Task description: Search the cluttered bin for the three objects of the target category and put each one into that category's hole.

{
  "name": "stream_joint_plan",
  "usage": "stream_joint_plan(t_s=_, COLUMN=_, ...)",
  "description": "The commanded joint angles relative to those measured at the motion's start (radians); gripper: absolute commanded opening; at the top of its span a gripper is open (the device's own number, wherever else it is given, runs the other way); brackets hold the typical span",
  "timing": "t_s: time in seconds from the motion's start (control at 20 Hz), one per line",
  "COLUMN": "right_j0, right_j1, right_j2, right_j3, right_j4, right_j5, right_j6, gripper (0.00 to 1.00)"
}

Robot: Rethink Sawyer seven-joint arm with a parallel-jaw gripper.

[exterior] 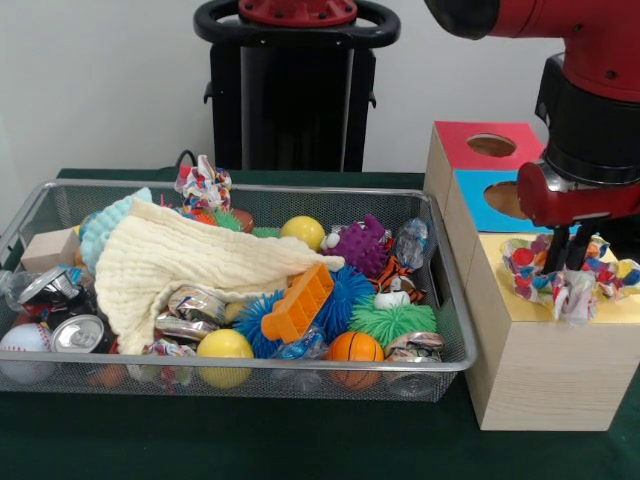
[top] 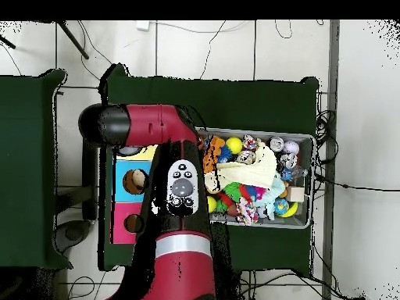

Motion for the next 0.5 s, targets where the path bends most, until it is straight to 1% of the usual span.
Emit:
stream_joint_plan(t_s=0.05, right_j0=-0.046, right_j1=0.02, right_j2=0.052, right_j3=0.033, right_j4=0.014, right_j5=-0.062, right_j6=0.144, gripper=0.0)
stream_joint_plan(t_s=0.3, right_j0=-0.032, right_j1=0.019, right_j2=0.044, right_j3=0.042, right_j4=0.012, right_j5=-0.078, right_j6=0.154, gripper=0.0)
stream_joint_plan(t_s=0.35, right_j0=-0.03, right_j1=0.025, right_j2=0.043, right_j3=0.029, right_j4=0.011, right_j5=-0.071, right_j6=0.154, gripper=0.0)
stream_joint_plan(t_s=0.5, right_j0=-0.027, right_j1=0.03, right_j2=0.042, right_j3=0.026, right_j4=0.005, right_j5=-0.081, right_j6=0.152, gripper=0.0)
